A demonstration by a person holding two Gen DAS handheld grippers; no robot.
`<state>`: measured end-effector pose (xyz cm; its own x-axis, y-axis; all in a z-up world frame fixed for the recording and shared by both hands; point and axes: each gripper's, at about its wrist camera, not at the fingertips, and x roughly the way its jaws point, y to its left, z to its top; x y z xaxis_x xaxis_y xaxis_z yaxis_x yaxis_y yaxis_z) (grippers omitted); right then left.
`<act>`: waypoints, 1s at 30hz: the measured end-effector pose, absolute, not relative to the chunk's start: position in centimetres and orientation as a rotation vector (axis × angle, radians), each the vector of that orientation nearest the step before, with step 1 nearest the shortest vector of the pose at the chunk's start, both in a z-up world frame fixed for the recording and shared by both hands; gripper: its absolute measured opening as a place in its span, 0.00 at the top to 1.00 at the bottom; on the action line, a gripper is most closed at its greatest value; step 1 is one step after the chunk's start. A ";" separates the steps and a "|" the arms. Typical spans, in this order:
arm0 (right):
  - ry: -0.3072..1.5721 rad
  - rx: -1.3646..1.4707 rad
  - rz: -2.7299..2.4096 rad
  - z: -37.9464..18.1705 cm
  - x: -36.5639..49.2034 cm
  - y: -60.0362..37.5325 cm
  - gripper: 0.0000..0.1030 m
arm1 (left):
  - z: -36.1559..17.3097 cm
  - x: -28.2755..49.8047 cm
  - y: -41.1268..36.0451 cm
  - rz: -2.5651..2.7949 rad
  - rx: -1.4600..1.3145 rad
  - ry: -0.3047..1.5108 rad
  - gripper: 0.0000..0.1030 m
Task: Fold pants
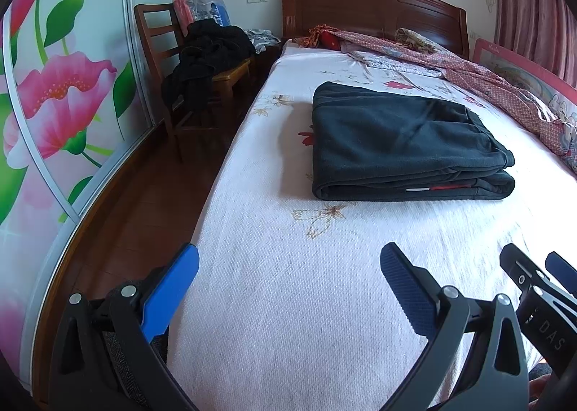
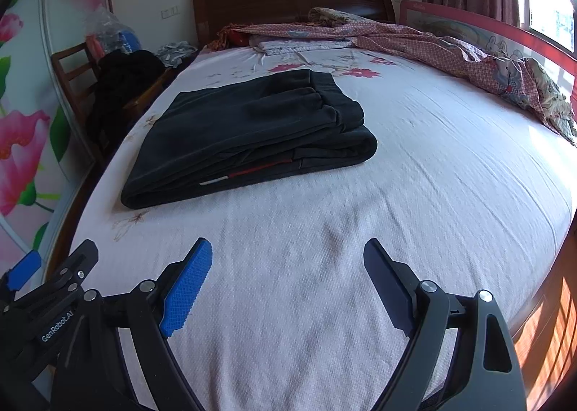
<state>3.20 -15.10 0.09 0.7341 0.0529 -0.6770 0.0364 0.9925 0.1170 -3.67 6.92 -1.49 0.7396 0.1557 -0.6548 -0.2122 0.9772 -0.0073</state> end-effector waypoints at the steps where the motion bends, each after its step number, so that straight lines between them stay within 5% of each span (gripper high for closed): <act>1: 0.748 0.126 0.009 0.1 3.2 -15.1 0.17 | -1.5 -3.7 6.9 0.202 -0.083 0.711 0.02; 30: 0.744 0.122 0.022 0.2 3.1 -15.0 0.17 | -1.5 -3.9 6.7 0.209 -0.071 0.723 0.02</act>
<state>3.11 -14.98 0.19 0.7362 0.0629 -0.6739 0.0238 0.9927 0.1186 -3.94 6.66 -1.51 0.7301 0.1652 -0.6631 -0.2142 0.9768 0.0076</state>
